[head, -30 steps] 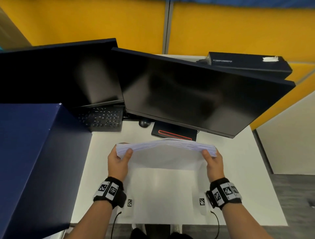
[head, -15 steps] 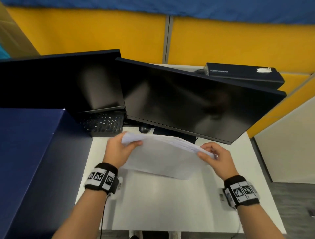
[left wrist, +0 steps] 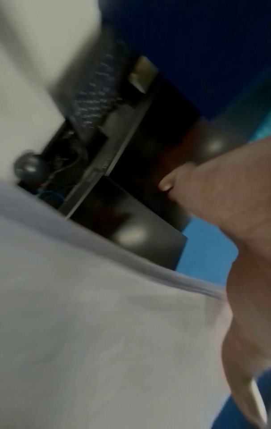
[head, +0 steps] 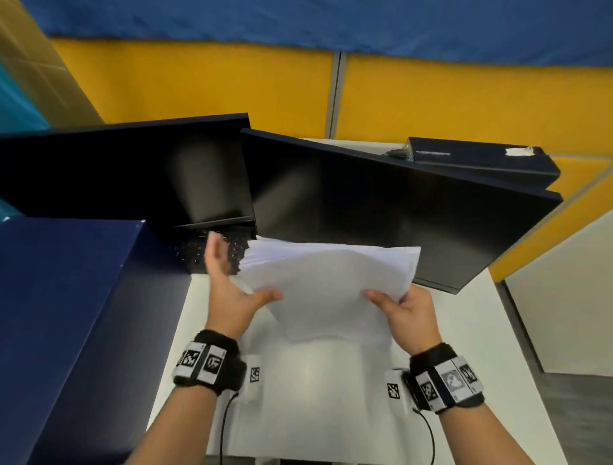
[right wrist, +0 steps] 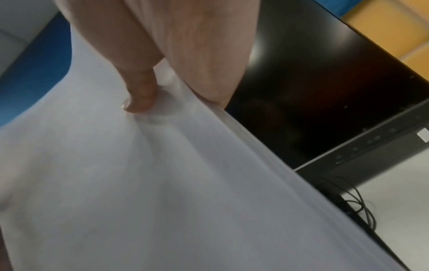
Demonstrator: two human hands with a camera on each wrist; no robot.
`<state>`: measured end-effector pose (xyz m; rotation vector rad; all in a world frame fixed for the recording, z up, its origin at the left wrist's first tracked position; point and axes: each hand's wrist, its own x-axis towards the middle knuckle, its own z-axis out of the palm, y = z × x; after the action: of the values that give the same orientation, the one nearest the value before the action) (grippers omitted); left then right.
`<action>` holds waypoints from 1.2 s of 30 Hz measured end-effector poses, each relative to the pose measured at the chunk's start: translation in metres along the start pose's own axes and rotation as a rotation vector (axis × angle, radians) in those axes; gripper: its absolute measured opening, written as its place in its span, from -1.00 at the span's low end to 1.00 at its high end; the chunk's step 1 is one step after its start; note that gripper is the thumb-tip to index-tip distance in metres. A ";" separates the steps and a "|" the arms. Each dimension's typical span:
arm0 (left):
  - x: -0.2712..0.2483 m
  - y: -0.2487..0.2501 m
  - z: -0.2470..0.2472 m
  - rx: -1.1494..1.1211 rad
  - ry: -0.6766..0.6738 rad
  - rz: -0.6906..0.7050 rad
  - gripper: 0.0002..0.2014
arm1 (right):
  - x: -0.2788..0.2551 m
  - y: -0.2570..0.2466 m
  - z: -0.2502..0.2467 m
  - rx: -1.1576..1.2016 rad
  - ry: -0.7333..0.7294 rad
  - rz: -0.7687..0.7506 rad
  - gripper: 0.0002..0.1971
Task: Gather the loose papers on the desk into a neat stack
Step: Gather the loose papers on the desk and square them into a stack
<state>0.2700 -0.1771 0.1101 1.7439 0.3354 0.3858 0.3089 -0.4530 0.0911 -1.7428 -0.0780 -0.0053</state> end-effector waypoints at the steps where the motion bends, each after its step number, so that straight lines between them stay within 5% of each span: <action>1: -0.005 -0.007 0.006 -0.059 -0.117 -0.076 0.13 | -0.001 0.000 0.000 0.014 0.003 0.004 -0.74; 3: -0.011 -0.011 0.016 -0.048 -0.214 -0.117 -0.38 | -0.002 0.001 0.003 0.030 0.012 -0.007 -0.74; 5: -0.011 -0.012 0.023 -0.094 -0.159 -0.088 -0.56 | -0.005 0.000 0.005 0.041 0.019 -0.036 -0.71; 8: -0.017 -0.020 0.024 -0.150 -0.108 -0.076 -0.60 | -0.010 0.007 0.002 0.016 0.015 -0.062 -0.69; 13: -0.032 -0.054 0.034 -0.007 -0.240 -0.264 -0.50 | -0.021 0.033 0.000 -0.002 -0.052 0.063 -0.57; 16: -0.032 -0.054 0.045 -0.056 -0.211 -0.315 -0.72 | -0.019 0.035 0.001 -0.014 0.002 0.046 -0.57; 18: -0.035 -0.049 0.047 -0.080 -0.197 -0.285 -0.72 | -0.019 0.030 -0.001 0.015 0.009 0.044 -0.60; 22: -0.040 -0.024 0.047 -0.156 -0.093 -0.009 -0.33 | -0.024 0.001 -0.009 0.115 0.037 -0.101 -0.55; 25: -0.046 0.001 0.054 -0.218 0.036 0.165 -0.41 | -0.025 -0.015 -0.007 0.175 0.116 -0.161 -0.52; 27: -0.046 0.016 0.063 -0.229 0.150 0.100 -0.65 | -0.023 -0.021 -0.001 0.160 0.189 -0.121 -0.67; 31: -0.042 0.020 0.068 -0.218 0.216 -0.002 -0.63 | -0.021 -0.022 0.002 0.146 0.251 -0.091 -0.56; 34: -0.036 0.012 0.059 -0.193 0.111 0.028 -0.89 | -0.019 -0.012 -0.011 0.162 0.091 -0.175 -0.58; 36: -0.033 -0.006 0.051 -0.204 -0.060 0.036 -0.68 | -0.019 0.001 -0.020 0.137 -0.024 -0.126 -0.45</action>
<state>0.2625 -0.2350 0.0923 1.5598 0.2136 0.3794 0.2905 -0.4738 0.0927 -1.5990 -0.2012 -0.0704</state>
